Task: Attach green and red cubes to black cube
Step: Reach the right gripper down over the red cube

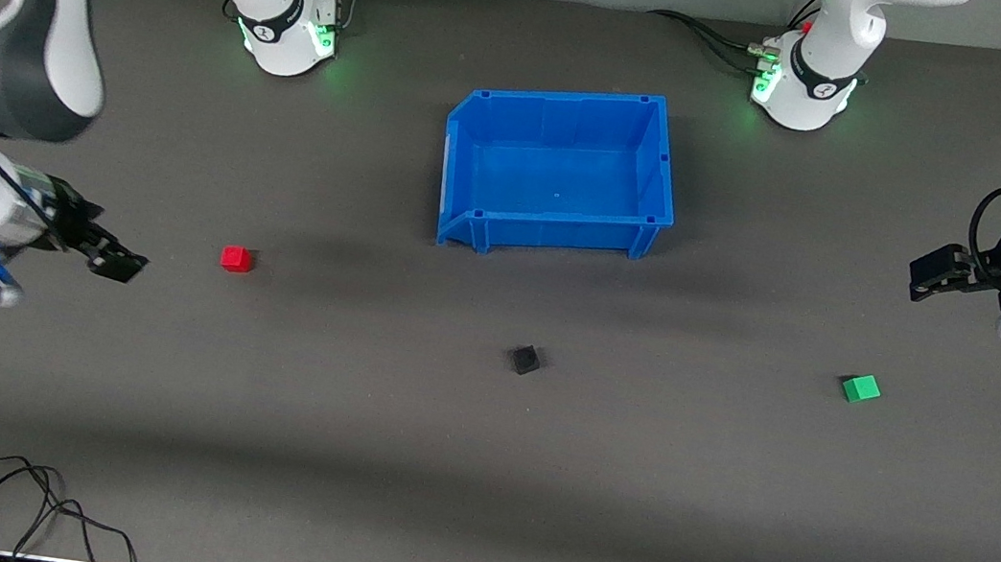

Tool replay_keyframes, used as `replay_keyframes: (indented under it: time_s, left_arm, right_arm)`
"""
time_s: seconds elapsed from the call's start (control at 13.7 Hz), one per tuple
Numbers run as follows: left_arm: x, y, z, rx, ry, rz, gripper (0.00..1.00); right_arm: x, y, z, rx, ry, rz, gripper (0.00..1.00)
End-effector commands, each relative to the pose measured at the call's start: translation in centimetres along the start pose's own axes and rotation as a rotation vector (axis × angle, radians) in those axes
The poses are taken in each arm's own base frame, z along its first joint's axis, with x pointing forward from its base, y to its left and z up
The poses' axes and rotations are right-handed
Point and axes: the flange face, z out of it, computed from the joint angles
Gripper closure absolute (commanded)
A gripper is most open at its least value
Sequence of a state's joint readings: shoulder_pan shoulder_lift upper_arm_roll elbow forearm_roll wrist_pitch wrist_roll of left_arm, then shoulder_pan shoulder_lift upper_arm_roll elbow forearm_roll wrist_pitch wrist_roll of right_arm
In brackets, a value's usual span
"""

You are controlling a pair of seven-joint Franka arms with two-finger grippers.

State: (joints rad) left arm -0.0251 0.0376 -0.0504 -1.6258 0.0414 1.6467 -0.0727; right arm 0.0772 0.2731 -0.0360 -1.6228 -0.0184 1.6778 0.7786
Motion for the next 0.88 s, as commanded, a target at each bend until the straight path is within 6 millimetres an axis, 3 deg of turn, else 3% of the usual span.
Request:
replay_keyframes:
  time_s: [0.0,0.29,0.44,0.58,0.8]
  left_arm:
    - [-0.1,-0.1,-0.7,-0.003,0.013,0.004,0.0]
    - [0.1,-0.7,-0.1,0.002,0.001,-0.021,0.0]
    - [0.3,-1.5,0.1,-0.007,-0.003,-0.058,0.0]
    - [0.3,-2.6,0.2,-0.01,-0.011,-0.225,0.0]
    - [0.7,-2.7,2.1,0.03,-0.06,-0.454,0.0]
  right_arm:
    - [-0.3,0.9,5.2,0.037,-0.001,0.064,0.0]
    - [-0.6,1.5,11.3,0.038,-0.028,0.275,0.0]
    - [0.1,3.5,15.3,0.073,0.0,0.328,0.0]
    - [-0.1,4.8,18.6,0.115,-0.004,0.4,0.0]
    - [0.1,6.3,21.7,0.12,0.005,0.431,0.0]
